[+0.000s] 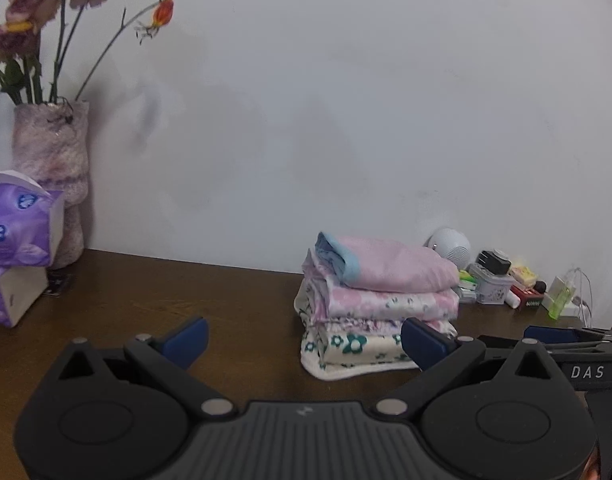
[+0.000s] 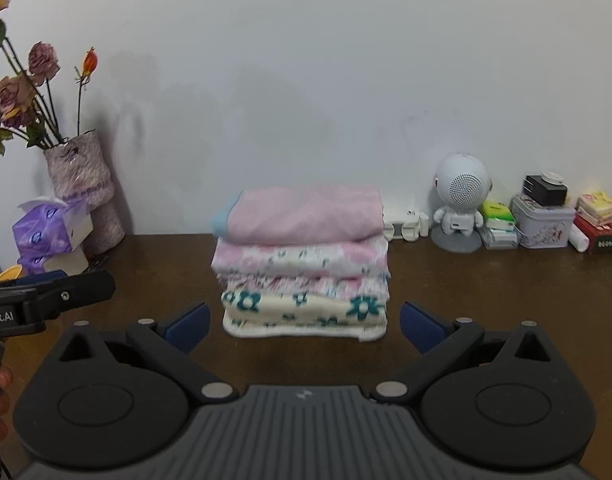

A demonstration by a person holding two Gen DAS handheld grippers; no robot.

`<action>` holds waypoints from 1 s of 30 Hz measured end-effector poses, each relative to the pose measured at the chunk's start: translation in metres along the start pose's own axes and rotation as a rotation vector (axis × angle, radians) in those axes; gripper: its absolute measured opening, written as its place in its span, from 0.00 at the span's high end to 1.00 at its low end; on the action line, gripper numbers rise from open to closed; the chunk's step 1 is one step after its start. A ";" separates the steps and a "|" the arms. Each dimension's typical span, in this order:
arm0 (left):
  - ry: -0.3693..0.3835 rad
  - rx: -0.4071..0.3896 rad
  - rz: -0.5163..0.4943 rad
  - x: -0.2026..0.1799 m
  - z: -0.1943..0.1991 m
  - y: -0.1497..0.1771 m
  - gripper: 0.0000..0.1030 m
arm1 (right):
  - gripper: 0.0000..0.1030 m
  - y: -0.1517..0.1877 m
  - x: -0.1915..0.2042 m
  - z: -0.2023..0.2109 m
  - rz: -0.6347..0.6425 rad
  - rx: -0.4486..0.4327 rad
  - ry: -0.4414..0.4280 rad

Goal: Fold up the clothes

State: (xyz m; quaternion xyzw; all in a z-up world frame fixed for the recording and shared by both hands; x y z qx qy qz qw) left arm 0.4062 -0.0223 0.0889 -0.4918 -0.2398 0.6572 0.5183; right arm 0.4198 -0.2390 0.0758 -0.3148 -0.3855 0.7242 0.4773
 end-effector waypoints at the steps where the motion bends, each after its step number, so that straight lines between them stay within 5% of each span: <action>1: -0.001 -0.005 -0.007 -0.001 0.007 0.002 0.00 | 0.00 0.003 0.003 0.006 -0.004 -0.005 0.007; 11: 0.013 -0.051 -0.064 -0.004 0.092 0.032 0.00 | 0.00 0.035 0.038 0.071 0.023 -0.024 0.032; 30: 0.020 -0.022 -0.067 0.034 0.237 0.148 0.00 | 0.00 0.132 0.119 0.188 0.095 -0.044 -0.020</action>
Point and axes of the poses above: each gripper's, at about its wrist camera, not at the fingertips, and z roughly against the way its jaws point, x to its left, y to its underside, the point moved 6 cm from there along -z, roughly the way its jaws point, and after that the axes turned 14 degrees about z, right-handed, at the moved point
